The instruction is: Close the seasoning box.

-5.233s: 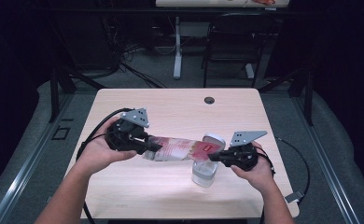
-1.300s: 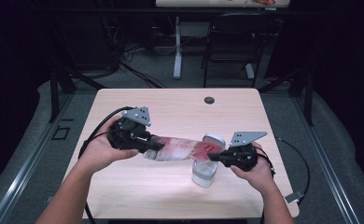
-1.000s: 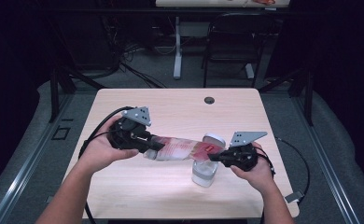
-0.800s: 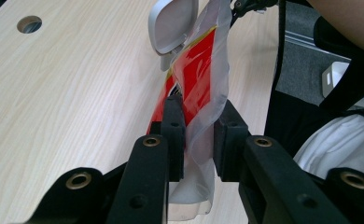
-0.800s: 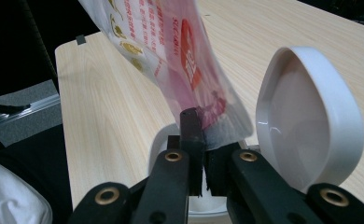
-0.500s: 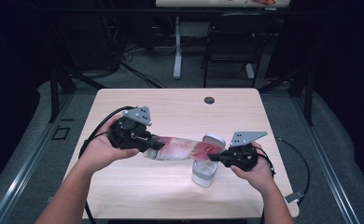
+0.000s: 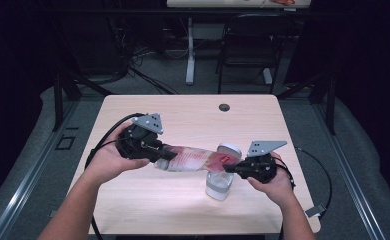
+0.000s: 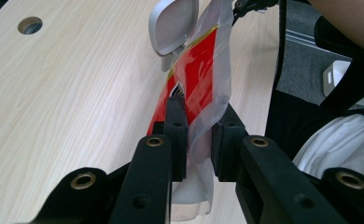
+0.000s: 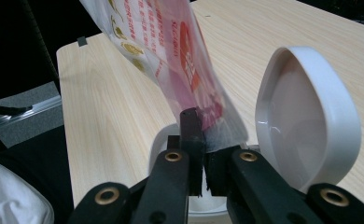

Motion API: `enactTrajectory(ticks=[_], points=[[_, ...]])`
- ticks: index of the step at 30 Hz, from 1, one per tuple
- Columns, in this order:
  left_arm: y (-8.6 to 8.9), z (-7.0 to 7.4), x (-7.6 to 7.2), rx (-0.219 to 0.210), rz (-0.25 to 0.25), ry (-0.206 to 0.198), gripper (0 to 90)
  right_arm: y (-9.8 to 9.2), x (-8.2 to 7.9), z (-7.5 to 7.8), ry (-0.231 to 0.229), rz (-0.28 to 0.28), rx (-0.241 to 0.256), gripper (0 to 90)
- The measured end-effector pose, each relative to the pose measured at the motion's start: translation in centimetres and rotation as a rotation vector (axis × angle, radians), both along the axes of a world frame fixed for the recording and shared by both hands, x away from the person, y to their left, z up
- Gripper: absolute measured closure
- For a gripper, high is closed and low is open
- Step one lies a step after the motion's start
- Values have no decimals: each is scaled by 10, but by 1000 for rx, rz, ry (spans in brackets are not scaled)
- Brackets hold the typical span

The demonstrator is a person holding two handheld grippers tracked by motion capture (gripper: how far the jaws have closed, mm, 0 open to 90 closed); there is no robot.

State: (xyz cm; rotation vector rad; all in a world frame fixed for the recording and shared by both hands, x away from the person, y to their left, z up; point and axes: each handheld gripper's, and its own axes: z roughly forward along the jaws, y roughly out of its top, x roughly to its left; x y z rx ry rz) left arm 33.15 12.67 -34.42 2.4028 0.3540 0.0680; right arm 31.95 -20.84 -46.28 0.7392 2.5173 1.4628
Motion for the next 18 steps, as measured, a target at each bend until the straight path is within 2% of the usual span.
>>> enactTrajectory(ticks=[18], points=[[-2,1,0,-3,-1,-1,794,-1,1,-1,7,0,6,877]])
